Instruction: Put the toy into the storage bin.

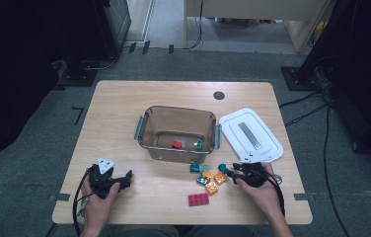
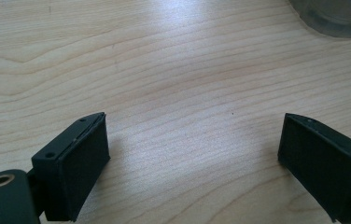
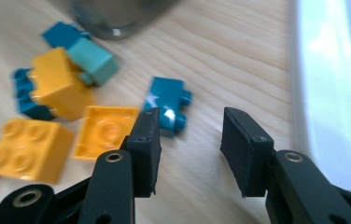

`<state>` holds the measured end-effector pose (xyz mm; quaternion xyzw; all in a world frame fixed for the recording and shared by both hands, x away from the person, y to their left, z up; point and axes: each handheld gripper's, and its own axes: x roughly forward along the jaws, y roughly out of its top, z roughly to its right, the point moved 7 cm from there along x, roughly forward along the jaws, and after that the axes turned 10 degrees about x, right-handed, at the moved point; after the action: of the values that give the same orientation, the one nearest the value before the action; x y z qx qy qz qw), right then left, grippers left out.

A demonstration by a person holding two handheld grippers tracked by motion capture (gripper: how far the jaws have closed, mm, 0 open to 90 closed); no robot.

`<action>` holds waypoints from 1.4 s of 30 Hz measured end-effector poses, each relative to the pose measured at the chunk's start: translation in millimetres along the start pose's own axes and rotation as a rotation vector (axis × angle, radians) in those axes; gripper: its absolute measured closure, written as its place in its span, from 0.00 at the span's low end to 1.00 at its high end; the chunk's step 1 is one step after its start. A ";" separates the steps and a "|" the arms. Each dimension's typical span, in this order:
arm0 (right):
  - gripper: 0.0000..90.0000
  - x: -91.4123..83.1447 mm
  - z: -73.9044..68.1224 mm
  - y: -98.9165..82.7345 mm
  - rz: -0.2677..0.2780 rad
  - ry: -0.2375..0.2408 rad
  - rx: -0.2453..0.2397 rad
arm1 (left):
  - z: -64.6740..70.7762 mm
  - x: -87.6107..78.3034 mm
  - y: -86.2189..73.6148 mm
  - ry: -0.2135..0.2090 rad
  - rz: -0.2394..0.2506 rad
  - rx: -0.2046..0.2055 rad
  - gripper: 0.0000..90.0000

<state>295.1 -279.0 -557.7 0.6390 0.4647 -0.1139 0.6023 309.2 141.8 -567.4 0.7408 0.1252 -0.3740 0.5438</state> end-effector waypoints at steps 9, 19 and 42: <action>0.60 6.1 -7.8 0.5 0.002 0.026 -0.022 | 0.0 0.0 0.0 0.000 0.000 0.000 0.09; 0.53 20.1 -22.5 5.2 0.017 -0.009 -0.042 | 0.1 0.0 0.1 0.000 0.000 0.000 0.09; 0.76 3.0 -8.3 11.6 0.031 -0.017 -0.025 | 0.1 0.0 0.0 -0.001 0.000 0.001 0.09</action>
<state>301.8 -268.5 -550.1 0.6377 0.4509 -0.1040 0.6158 309.2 141.7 -567.4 0.7409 0.1247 -0.3744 0.5434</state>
